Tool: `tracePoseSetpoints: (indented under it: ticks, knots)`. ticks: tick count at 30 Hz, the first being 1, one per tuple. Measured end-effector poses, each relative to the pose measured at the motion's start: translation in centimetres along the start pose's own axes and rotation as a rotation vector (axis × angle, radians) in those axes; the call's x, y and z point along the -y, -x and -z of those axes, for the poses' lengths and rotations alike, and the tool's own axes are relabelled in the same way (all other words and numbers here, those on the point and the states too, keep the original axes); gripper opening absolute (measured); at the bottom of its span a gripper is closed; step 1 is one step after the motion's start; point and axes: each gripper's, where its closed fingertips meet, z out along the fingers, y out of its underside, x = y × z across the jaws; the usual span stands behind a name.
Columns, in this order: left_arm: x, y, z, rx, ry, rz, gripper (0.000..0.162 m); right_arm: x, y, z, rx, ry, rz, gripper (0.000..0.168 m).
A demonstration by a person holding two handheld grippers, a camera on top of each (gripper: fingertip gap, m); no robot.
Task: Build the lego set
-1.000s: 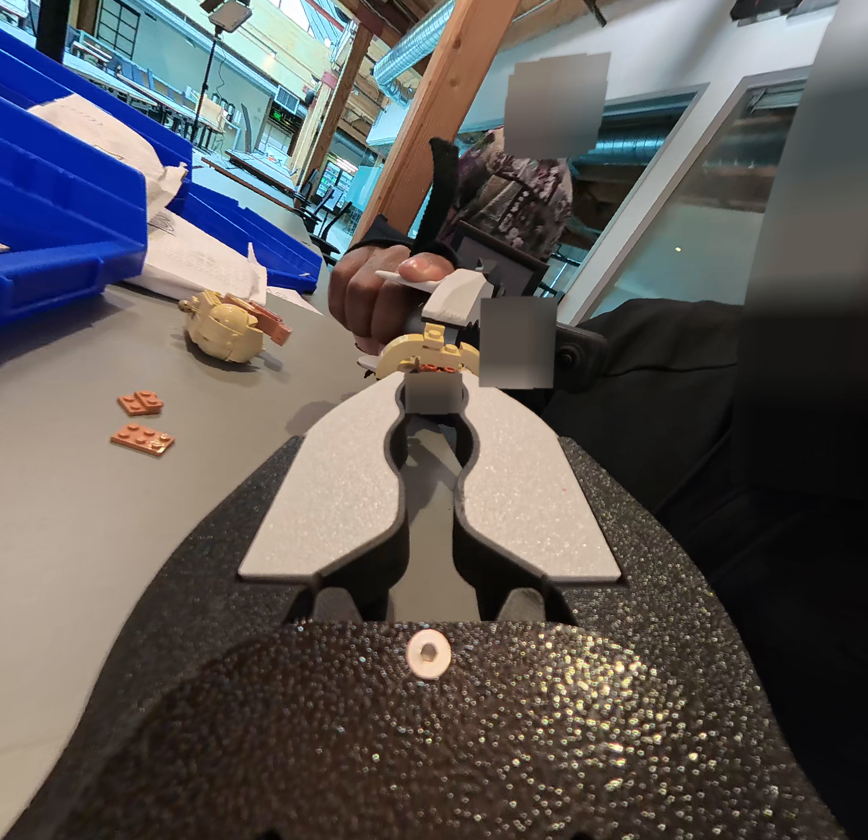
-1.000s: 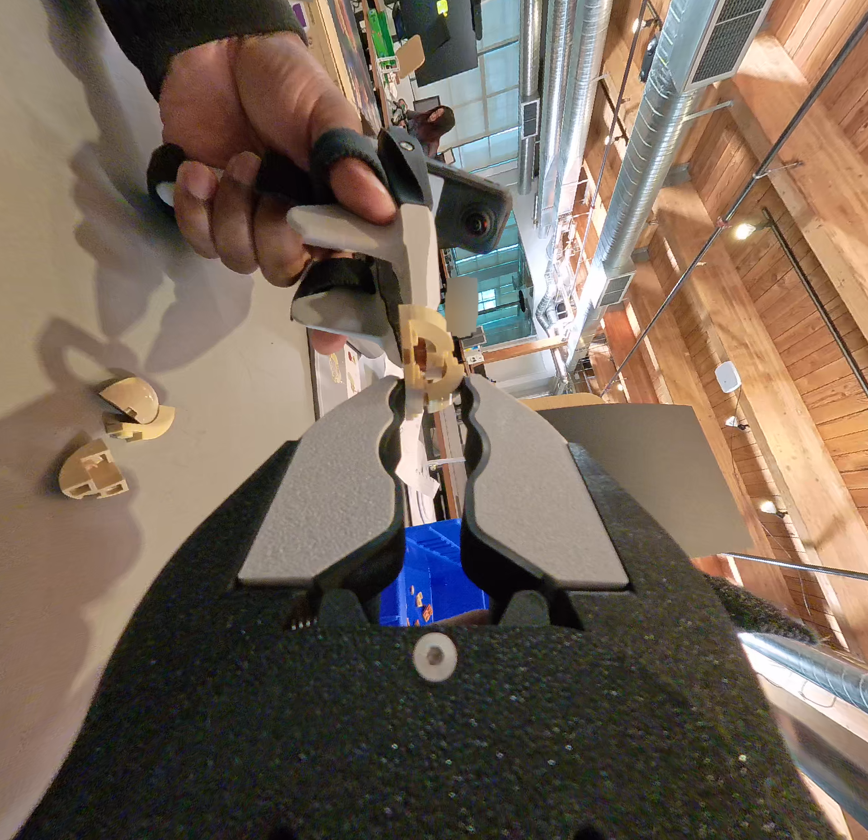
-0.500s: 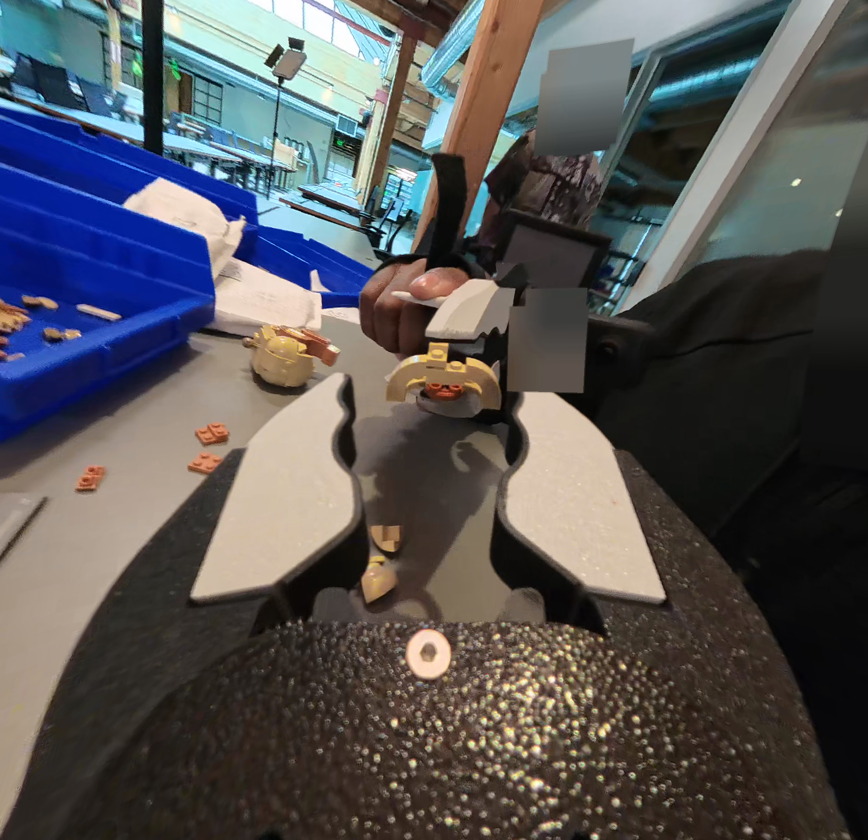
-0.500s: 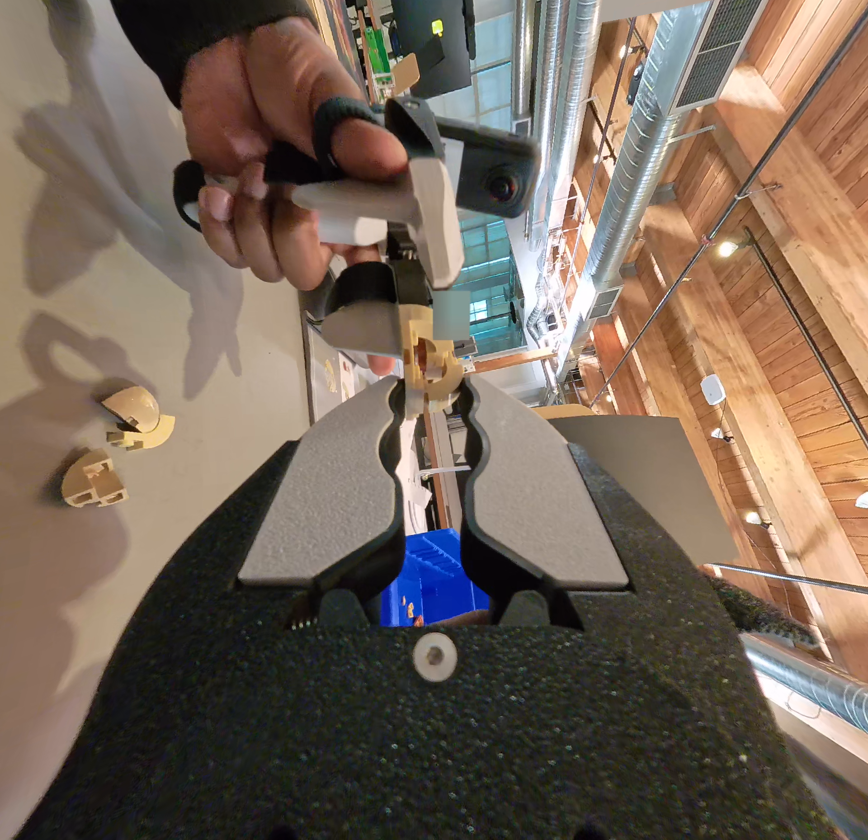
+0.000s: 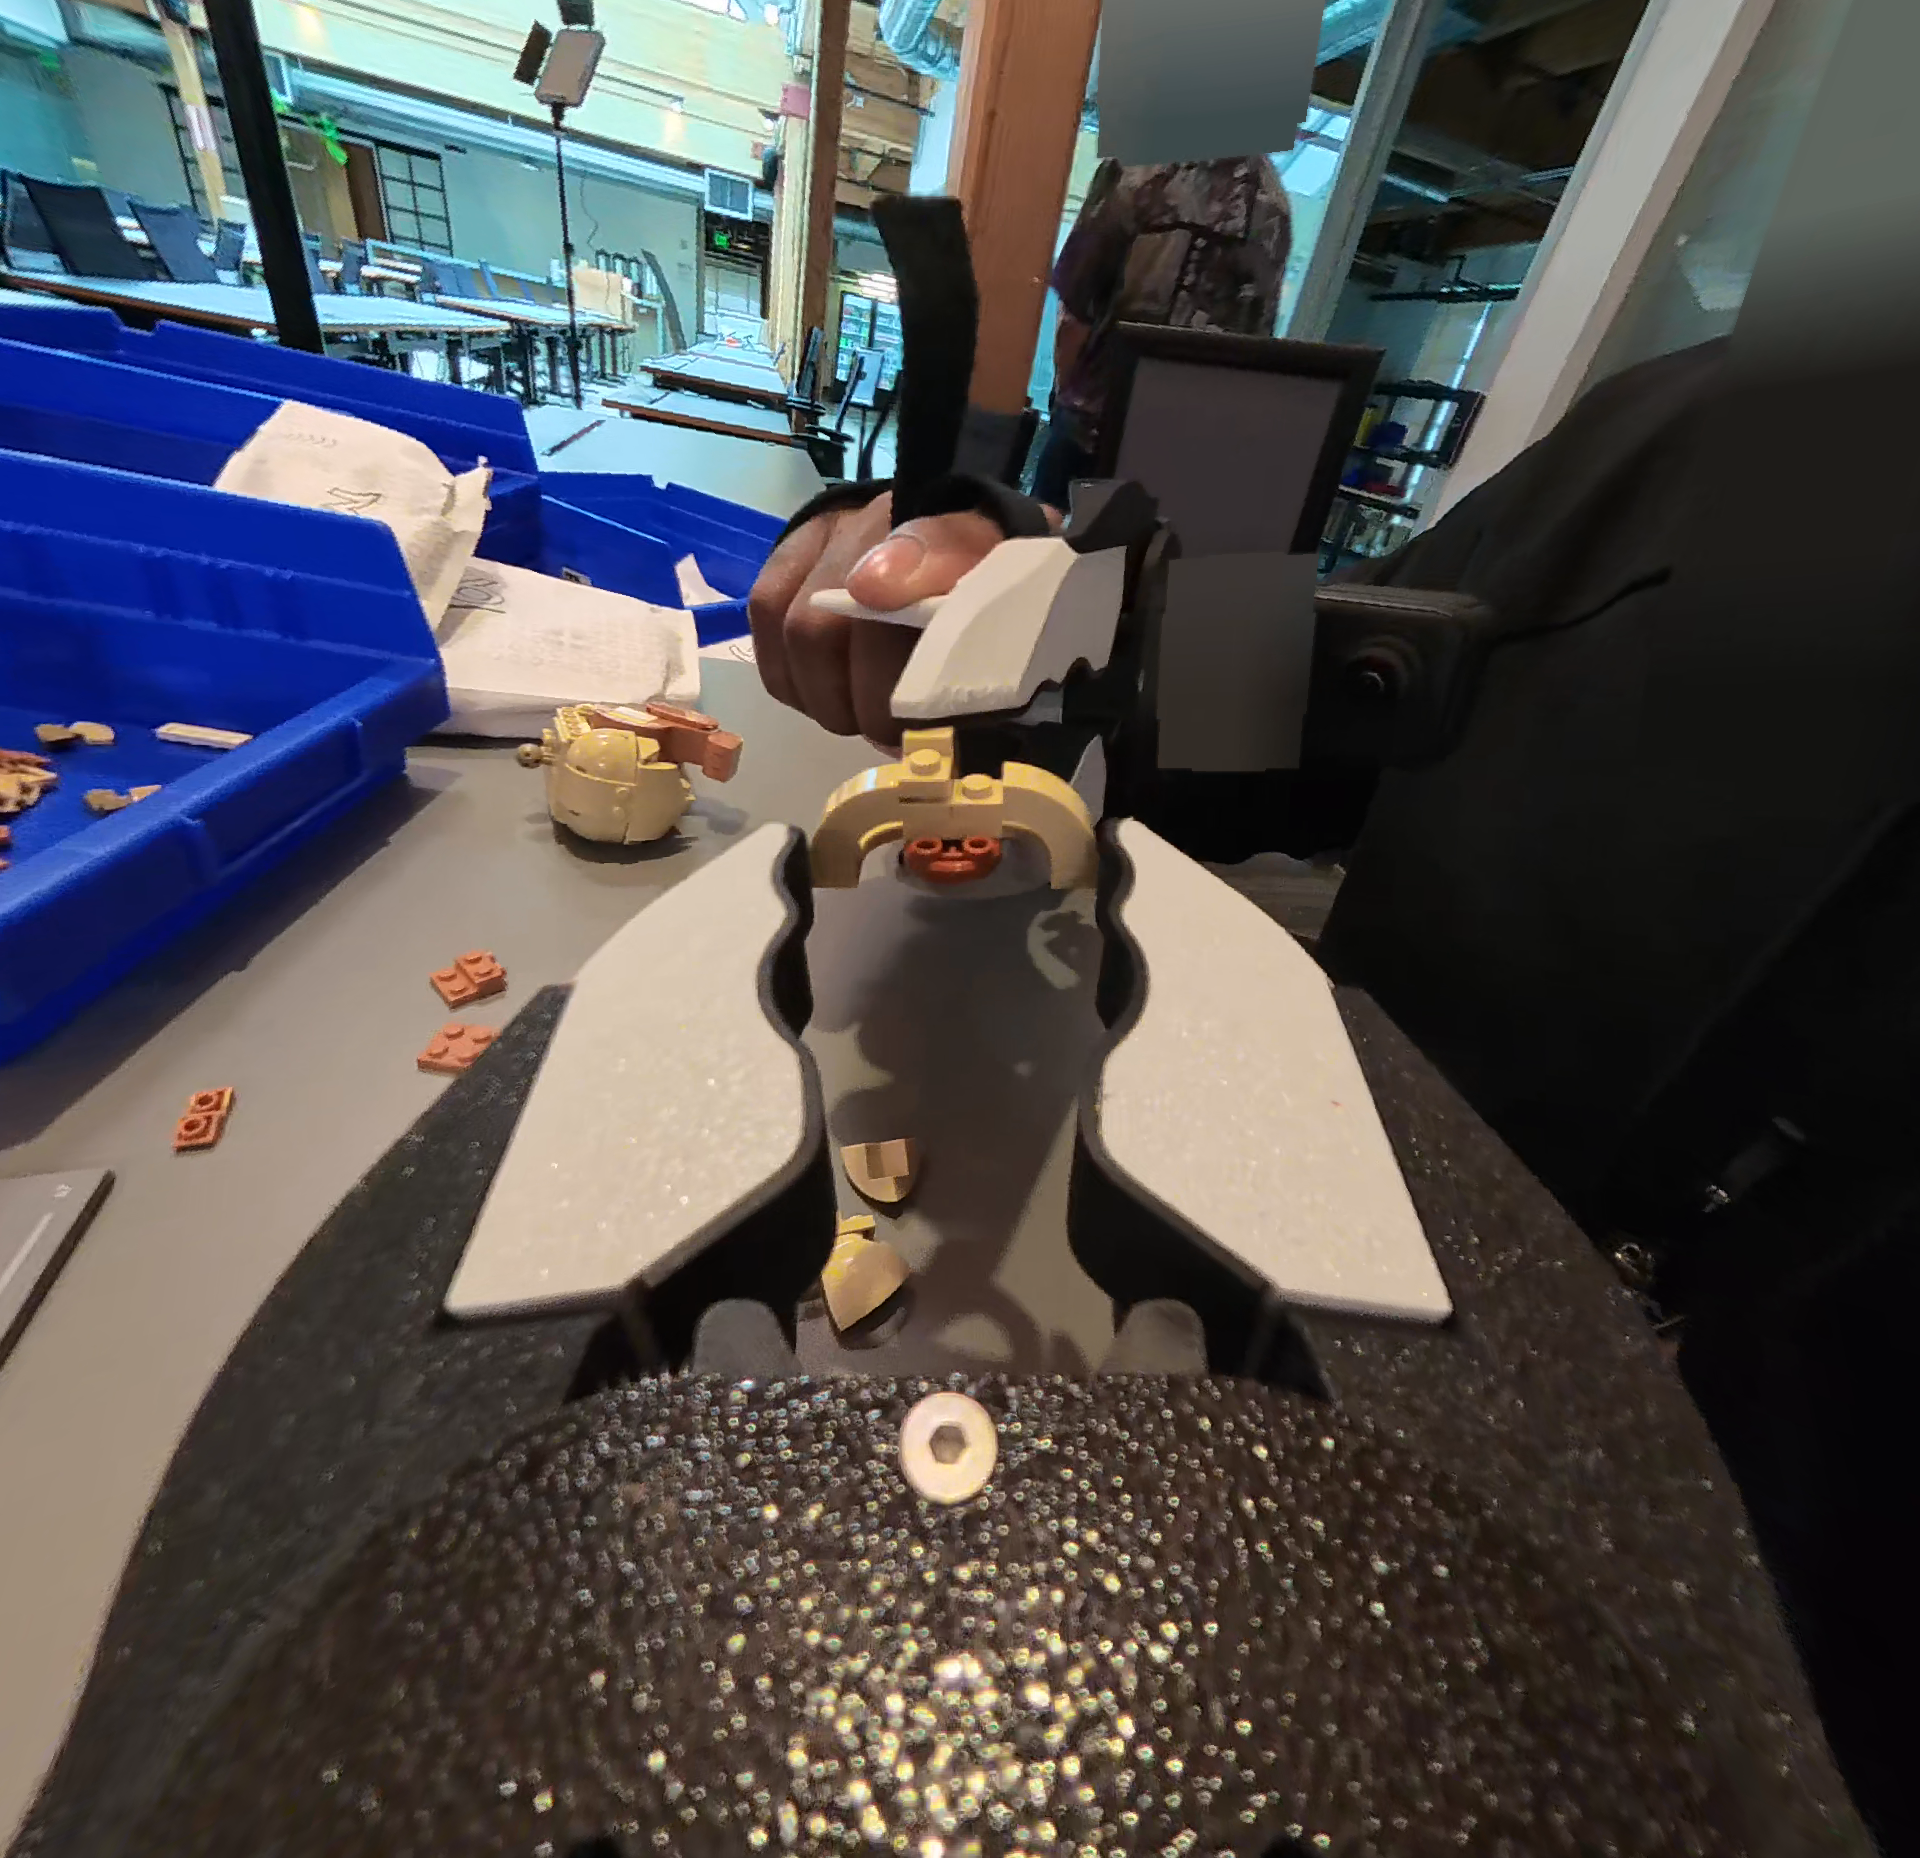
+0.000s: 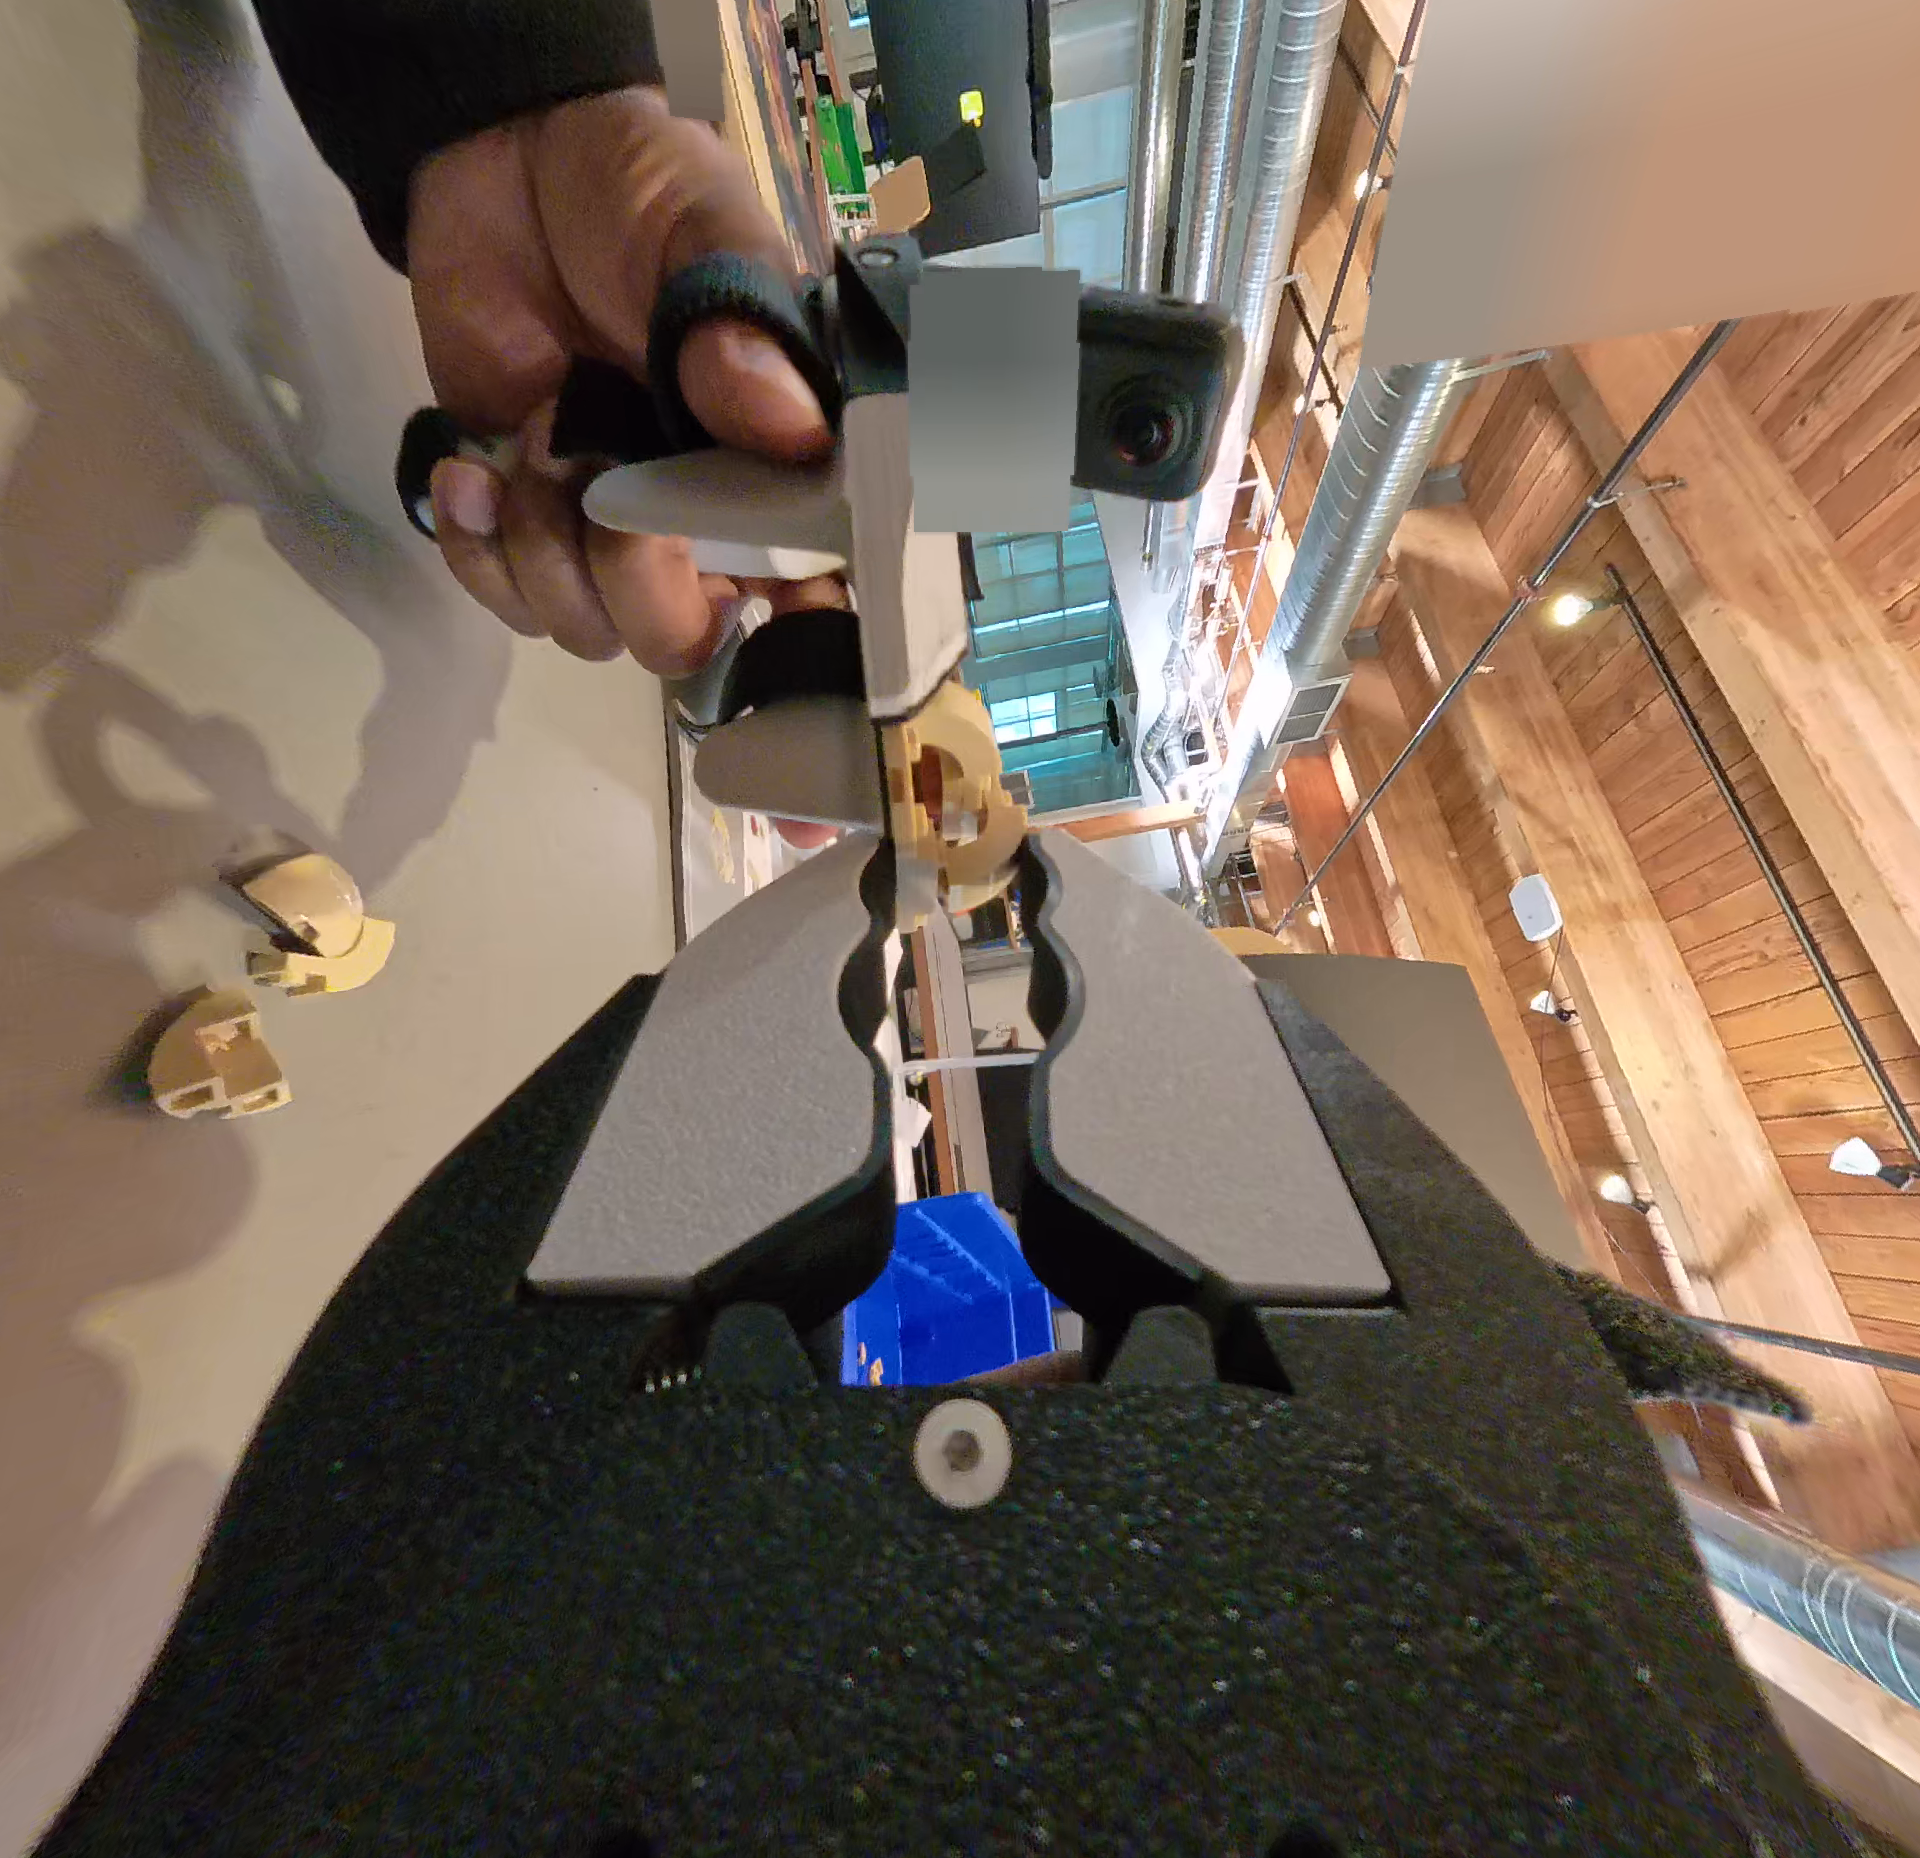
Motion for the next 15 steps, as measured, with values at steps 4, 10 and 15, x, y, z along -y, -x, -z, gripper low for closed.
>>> tracePoseSetpoints:
  ticks: [4,10,15]
  knots:
    - [-0.17,-0.31,0.02,-0.02,0.001,-0.028,0.052,0.41,0.11,0.14,0.001,-0.016,0.015,0.022]
    - [-0.07,-0.52,-0.06,-0.029,-0.008,-0.044,0.052,0.59,-0.01,0.25,0.004,-0.02,0.014,0.022]
    - [0.04,-0.52,-0.15,-0.026,-0.02,-0.058,0.051,0.59,-0.11,0.29,0.004,-0.007,0.016,0.022]
